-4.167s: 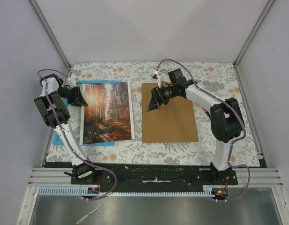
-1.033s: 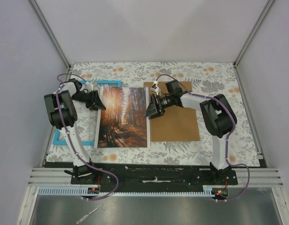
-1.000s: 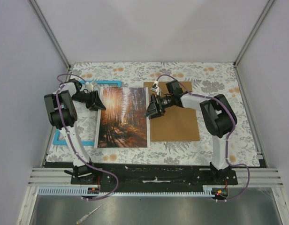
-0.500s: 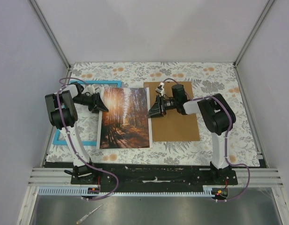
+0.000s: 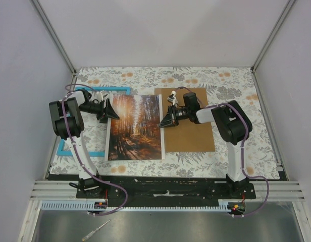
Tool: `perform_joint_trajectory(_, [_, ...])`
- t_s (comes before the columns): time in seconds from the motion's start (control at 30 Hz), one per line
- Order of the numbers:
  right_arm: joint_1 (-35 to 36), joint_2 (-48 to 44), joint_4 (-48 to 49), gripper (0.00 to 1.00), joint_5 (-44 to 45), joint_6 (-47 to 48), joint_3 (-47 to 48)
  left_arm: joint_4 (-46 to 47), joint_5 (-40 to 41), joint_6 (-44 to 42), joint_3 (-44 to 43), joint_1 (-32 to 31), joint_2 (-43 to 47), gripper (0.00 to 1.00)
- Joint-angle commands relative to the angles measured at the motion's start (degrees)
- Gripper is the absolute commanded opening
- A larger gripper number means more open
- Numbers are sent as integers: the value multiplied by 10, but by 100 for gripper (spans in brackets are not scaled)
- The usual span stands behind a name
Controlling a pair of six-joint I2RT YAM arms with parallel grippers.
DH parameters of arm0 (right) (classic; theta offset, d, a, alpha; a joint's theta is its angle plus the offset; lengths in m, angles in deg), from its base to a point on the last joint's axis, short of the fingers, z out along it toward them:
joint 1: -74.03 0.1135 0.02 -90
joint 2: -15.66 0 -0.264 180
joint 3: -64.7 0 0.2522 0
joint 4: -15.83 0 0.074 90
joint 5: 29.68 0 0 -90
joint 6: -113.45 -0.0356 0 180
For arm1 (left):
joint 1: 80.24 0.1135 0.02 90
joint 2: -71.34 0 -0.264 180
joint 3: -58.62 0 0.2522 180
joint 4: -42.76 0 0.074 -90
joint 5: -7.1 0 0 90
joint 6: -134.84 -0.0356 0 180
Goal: Take the photo out of the frame
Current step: Remove the photo frame item from the photo frame.
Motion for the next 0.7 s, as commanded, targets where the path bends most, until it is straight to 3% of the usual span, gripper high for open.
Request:
perform_joint_trajectory(0.0, [5, -10, -1, 0, 2, 13, 32, -15, -17, -17, -2, 9, 38, 74])
perform_joint_trajectory(0.07, [5, -17, -8, 0, 0, 12, 42, -15, -13, -17, -4, 18, 43, 87])
perform_joint_trajectory(0.13, [5, -23, -12, 0, 0, 9, 53, -18, -12, -19, -10, 29, 48, 90])
perform_joint_trajectory(0.47, [20, -21, -25, 0, 50, 0, 93, -41, 19, -30, -41, 98, 74, 92])
perform_joint_trajectory(0.67, [36, 14, -97, 0, 109, 26, 158, -33, 46, -47, -10, 124, 81, 93])
